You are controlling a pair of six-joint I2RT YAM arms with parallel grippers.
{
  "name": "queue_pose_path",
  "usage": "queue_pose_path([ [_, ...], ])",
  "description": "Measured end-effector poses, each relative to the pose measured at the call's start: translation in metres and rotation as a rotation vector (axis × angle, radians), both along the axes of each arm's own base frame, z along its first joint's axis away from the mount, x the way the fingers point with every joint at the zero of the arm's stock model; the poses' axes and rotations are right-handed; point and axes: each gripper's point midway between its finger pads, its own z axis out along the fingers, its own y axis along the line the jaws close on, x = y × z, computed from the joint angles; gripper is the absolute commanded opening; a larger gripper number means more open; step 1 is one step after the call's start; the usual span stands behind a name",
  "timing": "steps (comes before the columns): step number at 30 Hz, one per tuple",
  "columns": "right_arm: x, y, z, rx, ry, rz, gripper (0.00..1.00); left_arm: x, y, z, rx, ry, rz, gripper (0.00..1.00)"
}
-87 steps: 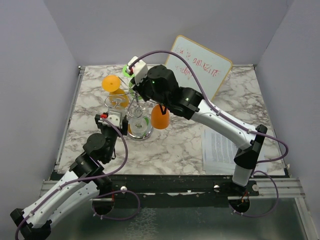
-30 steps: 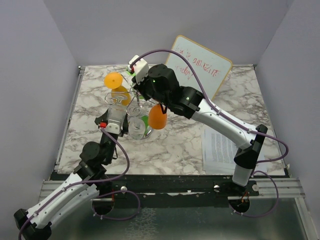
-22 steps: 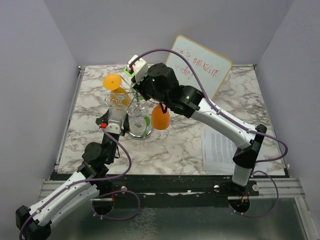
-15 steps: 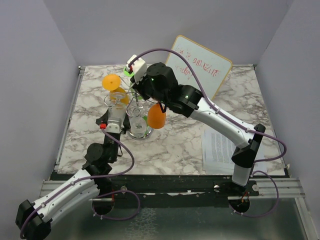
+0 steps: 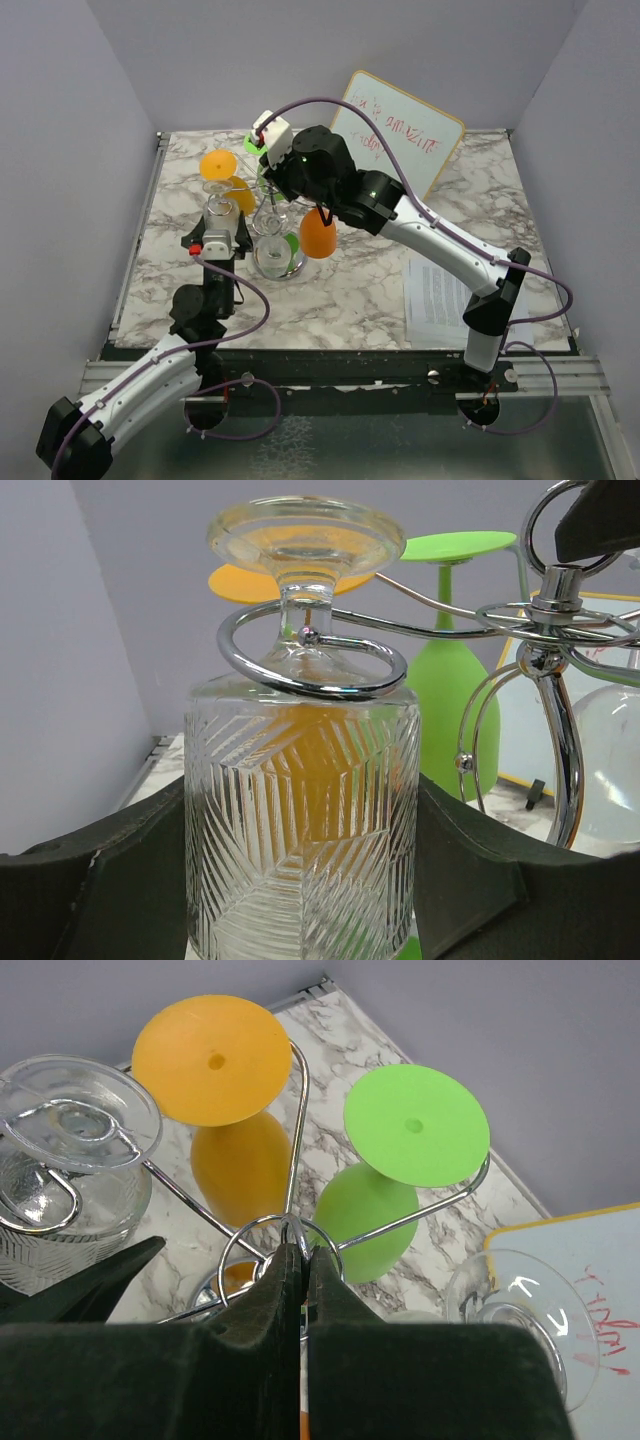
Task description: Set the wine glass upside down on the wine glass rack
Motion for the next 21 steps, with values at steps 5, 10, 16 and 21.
queue_pose_path([
  [5,-0.002,0.003,0.001,0.003,0.001,0.009,0.01,-0.005,0.005,0.0,-0.03,-0.015,-0.012,0.0],
  [10,-0.001,0.004,0.001,0.003,0.01,0.009,0.01,-0.017,0.011,0.003,-0.079,-0.042,-0.034,0.0],
  [16,0.0,0.008,0.0,0.004,0.024,0.008,0.01,-0.023,0.011,0.002,-0.091,-0.041,-0.06,0.0],
  [21,0.0,0.007,0.0,-0.004,0.031,0.005,0.01,-0.026,0.007,0.004,-0.073,-0.05,-0.096,0.0],
])
